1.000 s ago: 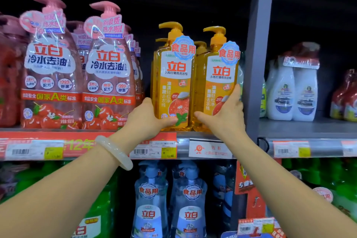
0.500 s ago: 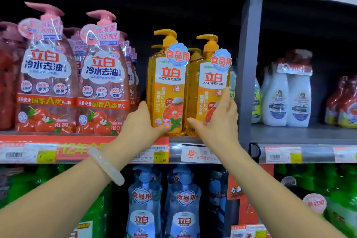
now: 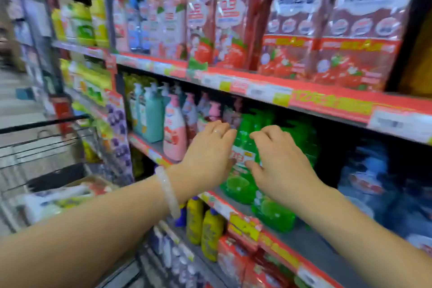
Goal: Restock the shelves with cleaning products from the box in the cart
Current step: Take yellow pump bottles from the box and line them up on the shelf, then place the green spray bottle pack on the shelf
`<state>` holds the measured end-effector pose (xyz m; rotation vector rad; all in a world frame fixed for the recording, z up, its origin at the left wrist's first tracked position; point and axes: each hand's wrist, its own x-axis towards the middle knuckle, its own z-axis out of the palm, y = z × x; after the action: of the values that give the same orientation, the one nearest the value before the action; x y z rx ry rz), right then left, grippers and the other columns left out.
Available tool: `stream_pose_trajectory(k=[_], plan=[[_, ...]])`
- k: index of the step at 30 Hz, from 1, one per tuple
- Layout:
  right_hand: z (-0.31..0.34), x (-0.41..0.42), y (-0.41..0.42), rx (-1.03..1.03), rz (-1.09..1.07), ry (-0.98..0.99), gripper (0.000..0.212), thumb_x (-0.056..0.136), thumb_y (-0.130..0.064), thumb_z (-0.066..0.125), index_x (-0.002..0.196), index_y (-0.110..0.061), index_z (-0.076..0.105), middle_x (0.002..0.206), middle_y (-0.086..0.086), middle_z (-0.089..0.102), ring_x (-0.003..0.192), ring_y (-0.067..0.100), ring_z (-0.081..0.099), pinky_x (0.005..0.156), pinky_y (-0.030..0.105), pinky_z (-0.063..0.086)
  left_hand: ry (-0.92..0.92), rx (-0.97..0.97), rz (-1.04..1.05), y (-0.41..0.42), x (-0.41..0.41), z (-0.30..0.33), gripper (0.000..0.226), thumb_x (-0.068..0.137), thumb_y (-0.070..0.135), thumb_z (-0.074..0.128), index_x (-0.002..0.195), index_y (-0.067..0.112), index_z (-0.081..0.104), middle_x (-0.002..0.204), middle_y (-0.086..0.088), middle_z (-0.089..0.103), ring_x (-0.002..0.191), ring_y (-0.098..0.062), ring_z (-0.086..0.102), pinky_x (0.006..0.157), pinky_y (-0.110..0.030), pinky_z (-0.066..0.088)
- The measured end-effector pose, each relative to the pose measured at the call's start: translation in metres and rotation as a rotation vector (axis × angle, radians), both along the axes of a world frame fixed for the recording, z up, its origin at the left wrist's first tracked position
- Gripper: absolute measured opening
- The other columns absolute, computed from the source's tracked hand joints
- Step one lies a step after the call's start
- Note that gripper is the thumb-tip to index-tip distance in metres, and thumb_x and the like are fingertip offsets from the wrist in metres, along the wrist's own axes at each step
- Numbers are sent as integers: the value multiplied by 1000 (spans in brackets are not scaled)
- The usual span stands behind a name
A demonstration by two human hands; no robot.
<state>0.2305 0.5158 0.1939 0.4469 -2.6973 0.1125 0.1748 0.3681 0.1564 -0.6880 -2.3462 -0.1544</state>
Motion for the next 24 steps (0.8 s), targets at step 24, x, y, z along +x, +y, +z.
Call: stream_pose_trajectory(k=[24], plan=[[-251, -94, -388, 124, 325, -805, 39, 93, -30, 53, 124, -7, 47, 134, 17, 40, 127, 36, 39, 99, 42, 40, -946, 238, 787, -401, 26, -220, 45, 87, 36, 60, 123, 10, 50, 125, -11, 53, 117, -28, 51, 95, -33, 41]])
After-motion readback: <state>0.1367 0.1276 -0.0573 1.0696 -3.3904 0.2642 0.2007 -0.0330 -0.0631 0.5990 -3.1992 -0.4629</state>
